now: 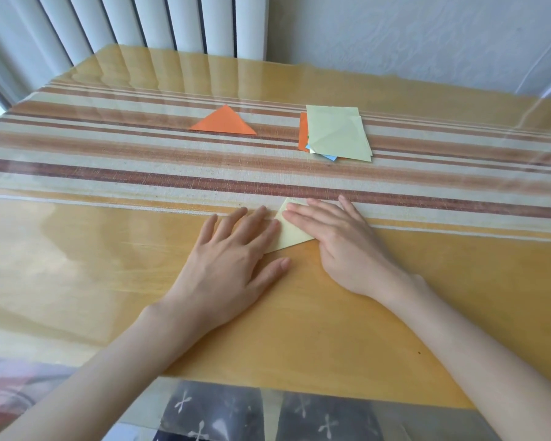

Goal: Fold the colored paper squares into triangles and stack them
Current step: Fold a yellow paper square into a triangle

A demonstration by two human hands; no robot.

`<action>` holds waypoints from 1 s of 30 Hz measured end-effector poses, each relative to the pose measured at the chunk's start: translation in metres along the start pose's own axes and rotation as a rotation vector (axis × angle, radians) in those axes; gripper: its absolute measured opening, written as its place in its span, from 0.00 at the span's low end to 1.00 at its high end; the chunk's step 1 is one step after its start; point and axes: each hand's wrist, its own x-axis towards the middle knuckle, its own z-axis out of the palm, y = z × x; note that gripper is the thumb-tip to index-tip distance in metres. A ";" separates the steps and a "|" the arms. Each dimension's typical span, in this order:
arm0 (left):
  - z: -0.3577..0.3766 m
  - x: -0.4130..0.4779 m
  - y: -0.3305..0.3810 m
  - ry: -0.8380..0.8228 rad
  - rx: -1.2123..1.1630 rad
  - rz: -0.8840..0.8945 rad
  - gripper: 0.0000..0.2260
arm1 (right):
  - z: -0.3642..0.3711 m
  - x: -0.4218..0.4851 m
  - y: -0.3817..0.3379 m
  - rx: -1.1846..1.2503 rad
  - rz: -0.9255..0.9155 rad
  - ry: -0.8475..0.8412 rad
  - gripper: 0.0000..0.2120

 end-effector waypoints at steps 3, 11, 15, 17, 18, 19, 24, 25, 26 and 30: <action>-0.001 -0.020 0.000 0.007 0.013 -0.017 0.31 | -0.001 0.001 -0.002 0.008 0.016 -0.004 0.33; -0.004 -0.054 0.004 0.098 0.003 -0.029 0.26 | -0.001 -0.001 -0.002 0.009 0.016 -0.021 0.32; -0.009 -0.038 0.000 0.186 -0.193 -0.140 0.19 | -0.001 -0.002 0.000 0.120 0.001 0.015 0.33; -0.010 -0.022 0.002 0.167 -0.245 -0.231 0.16 | -0.001 -0.004 0.001 0.203 0.020 0.061 0.32; -0.010 -0.015 0.003 0.157 -0.238 -0.256 0.17 | -0.001 -0.005 0.002 0.218 0.024 0.086 0.31; -0.009 -0.009 0.005 0.156 -0.222 -0.266 0.17 | 0.000 -0.005 0.002 0.210 0.010 0.112 0.29; -0.001 -0.006 0.001 0.224 -0.234 -0.241 0.21 | 0.004 -0.004 0.003 0.131 -0.103 0.182 0.25; 0.000 -0.006 0.000 0.241 -0.248 -0.226 0.22 | 0.005 -0.004 0.003 0.135 -0.104 0.186 0.26; 0.001 -0.007 -0.001 0.250 -0.270 -0.213 0.22 | 0.005 -0.004 0.004 0.141 -0.100 0.188 0.26; -0.001 -0.006 -0.007 0.255 -0.476 -0.206 0.13 | 0.005 -0.005 0.006 0.180 -0.086 0.188 0.27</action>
